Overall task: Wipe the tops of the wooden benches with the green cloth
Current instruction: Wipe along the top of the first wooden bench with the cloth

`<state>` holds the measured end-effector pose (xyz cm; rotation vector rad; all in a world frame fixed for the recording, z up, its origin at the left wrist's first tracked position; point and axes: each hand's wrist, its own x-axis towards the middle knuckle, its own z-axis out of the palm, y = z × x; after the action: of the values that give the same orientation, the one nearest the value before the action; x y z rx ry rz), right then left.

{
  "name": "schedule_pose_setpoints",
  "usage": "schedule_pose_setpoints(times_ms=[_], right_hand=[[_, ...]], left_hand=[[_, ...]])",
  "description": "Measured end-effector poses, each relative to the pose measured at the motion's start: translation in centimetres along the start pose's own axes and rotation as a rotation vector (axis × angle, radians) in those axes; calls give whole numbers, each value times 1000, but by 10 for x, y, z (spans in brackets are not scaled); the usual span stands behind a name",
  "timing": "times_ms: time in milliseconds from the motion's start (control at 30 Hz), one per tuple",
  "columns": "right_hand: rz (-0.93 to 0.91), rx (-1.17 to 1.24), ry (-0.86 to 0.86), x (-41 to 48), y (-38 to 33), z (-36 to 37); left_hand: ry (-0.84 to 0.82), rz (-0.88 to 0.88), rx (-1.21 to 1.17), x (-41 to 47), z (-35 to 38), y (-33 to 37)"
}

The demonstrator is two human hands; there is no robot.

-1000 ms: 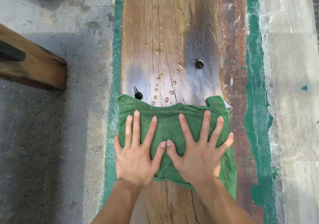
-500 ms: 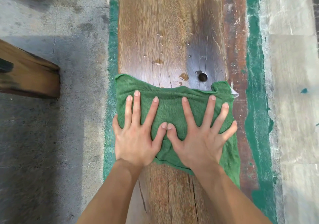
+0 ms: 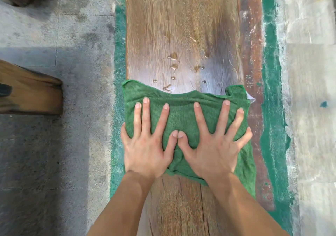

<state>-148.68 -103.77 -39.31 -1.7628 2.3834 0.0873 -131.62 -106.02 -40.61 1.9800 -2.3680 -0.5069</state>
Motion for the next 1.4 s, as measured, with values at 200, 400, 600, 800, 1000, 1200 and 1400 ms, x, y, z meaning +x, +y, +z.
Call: schedule_pose_setpoints(times_ms=[200, 400, 600, 800, 1000, 1200, 1400], right_hand=[[-23, 2, 7, 33, -5, -6], [18, 9, -12, 53, -8, -9], [35, -7, -66, 62, -11, -15], [14, -25, -95, 74, -13, -21], [-53, -36, -53, 116, -16, -28], [-71, -35, -4, 157, -22, -30], [-91, -48, -32, 188, -27, -37]], left_hand=[[12, -26, -11, 28, -5, 2], [12, -20, -1, 58, -10, 2], [-4, -13, 9, 66, -14, 2], [-31, -18, 40, 71, -18, 4], [-8, -52, 8, 99, -24, 4], [24, -66, 0, 139, -28, 4], [55, -85, -8, 166, -34, 1]])
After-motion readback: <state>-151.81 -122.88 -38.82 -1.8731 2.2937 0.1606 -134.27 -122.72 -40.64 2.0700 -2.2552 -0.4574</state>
